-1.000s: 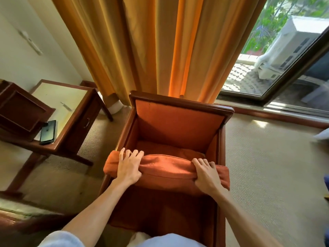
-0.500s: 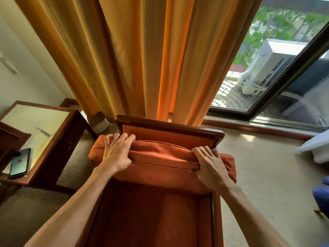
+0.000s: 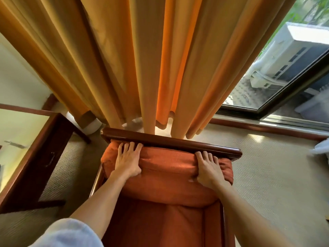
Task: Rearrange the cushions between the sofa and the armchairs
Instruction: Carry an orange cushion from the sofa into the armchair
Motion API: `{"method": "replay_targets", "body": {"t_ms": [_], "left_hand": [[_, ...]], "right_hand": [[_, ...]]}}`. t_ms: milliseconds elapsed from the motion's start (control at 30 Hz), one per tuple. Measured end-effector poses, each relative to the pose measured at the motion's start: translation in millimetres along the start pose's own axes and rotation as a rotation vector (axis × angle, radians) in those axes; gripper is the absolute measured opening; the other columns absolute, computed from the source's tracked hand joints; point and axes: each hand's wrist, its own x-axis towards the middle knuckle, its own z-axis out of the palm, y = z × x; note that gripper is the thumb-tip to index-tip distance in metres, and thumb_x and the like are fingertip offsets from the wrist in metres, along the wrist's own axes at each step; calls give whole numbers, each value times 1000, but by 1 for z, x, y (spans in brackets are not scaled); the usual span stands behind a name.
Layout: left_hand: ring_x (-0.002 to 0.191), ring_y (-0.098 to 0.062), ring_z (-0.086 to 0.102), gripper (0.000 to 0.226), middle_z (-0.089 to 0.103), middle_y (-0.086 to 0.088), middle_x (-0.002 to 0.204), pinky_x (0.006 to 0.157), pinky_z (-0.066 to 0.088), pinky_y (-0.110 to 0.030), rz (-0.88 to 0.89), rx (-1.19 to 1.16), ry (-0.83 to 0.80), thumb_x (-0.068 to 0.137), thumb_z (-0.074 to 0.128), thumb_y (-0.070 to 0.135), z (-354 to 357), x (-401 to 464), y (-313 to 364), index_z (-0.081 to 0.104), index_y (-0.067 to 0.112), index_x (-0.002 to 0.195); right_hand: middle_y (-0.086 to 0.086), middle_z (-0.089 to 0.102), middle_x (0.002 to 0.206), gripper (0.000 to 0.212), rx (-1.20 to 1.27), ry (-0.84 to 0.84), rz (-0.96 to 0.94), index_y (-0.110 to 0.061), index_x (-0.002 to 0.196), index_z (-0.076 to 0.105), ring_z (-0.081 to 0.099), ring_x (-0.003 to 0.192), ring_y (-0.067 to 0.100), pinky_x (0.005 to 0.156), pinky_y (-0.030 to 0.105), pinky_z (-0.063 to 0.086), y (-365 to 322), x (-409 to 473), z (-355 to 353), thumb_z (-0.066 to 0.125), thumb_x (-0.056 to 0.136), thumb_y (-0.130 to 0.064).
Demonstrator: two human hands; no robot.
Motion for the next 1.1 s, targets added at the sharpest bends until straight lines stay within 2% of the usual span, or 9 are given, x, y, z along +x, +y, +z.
{"method": "replay_targets", "body": {"t_ms": [233, 333, 533, 633, 733, 800, 867, 967, 1100], "left_hand": [[135, -34, 31, 112, 36, -10, 140, 123, 9, -51, 9, 63, 64, 53, 87, 52, 29, 20, -6, 29, 23, 144], [134, -35, 31, 112, 36, -10, 138, 122, 11, -52, 4, 76, 41, 52, 87, 53, 28, 22, -7, 27, 23, 142], [142, -34, 26, 116, 31, -11, 146, 124, 7, -51, -2, 77, -103, 58, 91, 44, 1, 16, -1, 20, 25, 148], [148, -37, 16, 114, 22, -15, 154, 124, 3, -55, -57, 80, -186, 68, 87, 30, -17, 5, 12, 13, 22, 154], [153, -37, 0, 112, 5, -18, 163, 124, 3, -56, -18, 17, -35, 79, 79, 20, -15, -20, 44, 1, 21, 159], [154, -30, -14, 113, -16, -8, 167, 122, -3, -56, 72, -29, -38, 85, 73, 21, -5, -41, 58, -13, 28, 159], [151, -26, -25, 115, -31, 3, 162, 119, -8, -59, 108, 0, -103, 88, 69, 23, 3, -52, 46, -23, 40, 154], [149, -30, -27, 109, -32, 5, 162, 121, -8, -59, -38, -35, -131, 93, 62, 26, -3, -47, -1, -30, 53, 144], [149, -30, -29, 83, -30, 10, 163, 114, -7, -72, -153, -24, -258, 103, 46, 38, -22, -34, -28, -21, 54, 150]], "right_hand": [[7, 43, 122, 103, -29, 149, -12, -19, 138, 38, 43, 113, 32, 109, 51, 34, 9, 13, 35, 81, 56, -65], [7, 43, 121, 102, -36, 182, -19, -18, 137, 40, 42, 112, 32, 108, 52, 33, 10, 16, 36, 81, 56, -64], [7, 40, 136, 110, -62, 23, -3, -22, 142, 29, 38, 127, 31, 114, 49, 28, 3, 12, 11, 80, 57, -67], [14, 33, 145, 113, -95, -113, 63, -15, 147, 23, 32, 136, 36, 117, 51, 22, -17, 7, -10, 85, 62, -53], [20, 21, 157, 94, -43, -62, 76, -9, 153, 13, 19, 145, 42, 120, 57, 14, -64, -2, -15, 72, 83, -27], [17, 1, 166, 84, 77, -50, -4, -15, 159, 3, -3, 152, 40, 121, 59, 4, -95, -10, -12, 54, 92, -11], [5, -15, 167, 89, 118, -74, -92, -28, 160, -2, -18, 152, 33, 119, 59, -4, -99, -19, -8, 50, 91, -6], [-7, -24, 164, 93, 77, -64, 0, -44, 156, -10, -22, 151, 26, 118, 62, -8, -48, -34, 1, 51, 93, -15], [-3, -24, 165, 79, 65, -121, 208, -51, 152, -15, -24, 150, 20, 114, 71, 1, 18, -49, -3, 44, 103, -36]]}}
